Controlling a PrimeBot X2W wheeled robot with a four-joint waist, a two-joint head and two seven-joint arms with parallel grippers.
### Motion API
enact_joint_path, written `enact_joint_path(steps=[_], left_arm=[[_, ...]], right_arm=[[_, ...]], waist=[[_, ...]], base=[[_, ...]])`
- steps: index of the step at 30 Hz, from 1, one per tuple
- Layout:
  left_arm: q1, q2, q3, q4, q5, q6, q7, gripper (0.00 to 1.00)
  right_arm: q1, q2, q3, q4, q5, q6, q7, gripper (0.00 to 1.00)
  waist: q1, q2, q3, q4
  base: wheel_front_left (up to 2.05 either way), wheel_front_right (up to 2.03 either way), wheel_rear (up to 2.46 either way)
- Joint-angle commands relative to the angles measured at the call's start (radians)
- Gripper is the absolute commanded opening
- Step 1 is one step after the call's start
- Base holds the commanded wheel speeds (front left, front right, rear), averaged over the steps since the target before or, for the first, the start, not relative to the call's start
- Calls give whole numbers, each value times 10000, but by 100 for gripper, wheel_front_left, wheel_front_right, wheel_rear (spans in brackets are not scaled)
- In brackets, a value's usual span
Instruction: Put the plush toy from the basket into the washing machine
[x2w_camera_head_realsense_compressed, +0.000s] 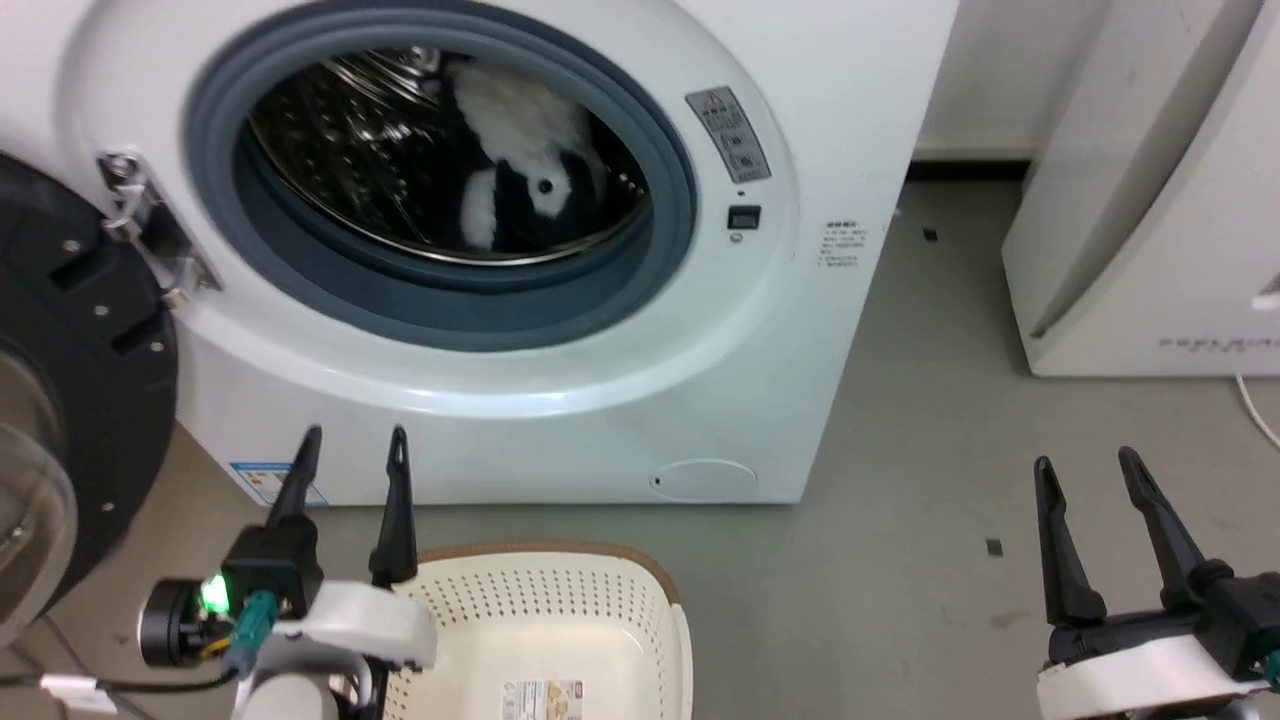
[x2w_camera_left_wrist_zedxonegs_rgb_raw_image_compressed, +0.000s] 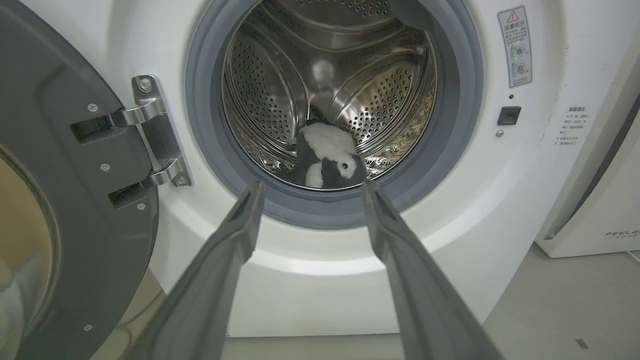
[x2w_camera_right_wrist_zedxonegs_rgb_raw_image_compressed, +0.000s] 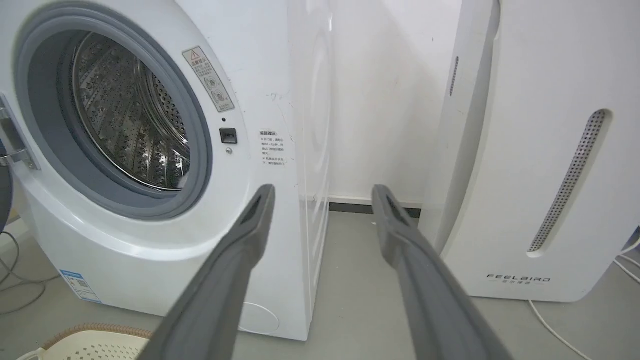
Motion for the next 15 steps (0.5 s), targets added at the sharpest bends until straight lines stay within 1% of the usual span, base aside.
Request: enact_joint_path(steps=[1, 3, 7, 11, 15], left_arm=[[338, -87, 45, -112, 70, -67, -44, 100], [600, -145, 136, -154, 43, -40, -44, 100], [991, -217, 168, -186, 85, -125, -44, 100], [1134, -290, 113, -160, 101, -218, -44, 100], [1162, -333, 95, -112, 117, -221, -44, 100]], right_arm=[[269, -10, 50, -167, 61, -9, -42, 100], [410, -10, 80, -284, 77, -9, -42, 100], [649, -10, 49, -548, 81, -9, -42, 100], [799, -10, -71, -690, 67, -9, -42, 100], [866, -10, -110, -700, 51, -9, -42, 100]], waist=[[2, 0, -345, 197], [2, 0, -538, 266], [2, 0, -781, 397], [2, 0, -907, 549], [2, 0, -968, 609]], base=[[0, 0, 0], [0, 0, 0], [0, 0, 0], [0, 0, 0], [0, 0, 0]])
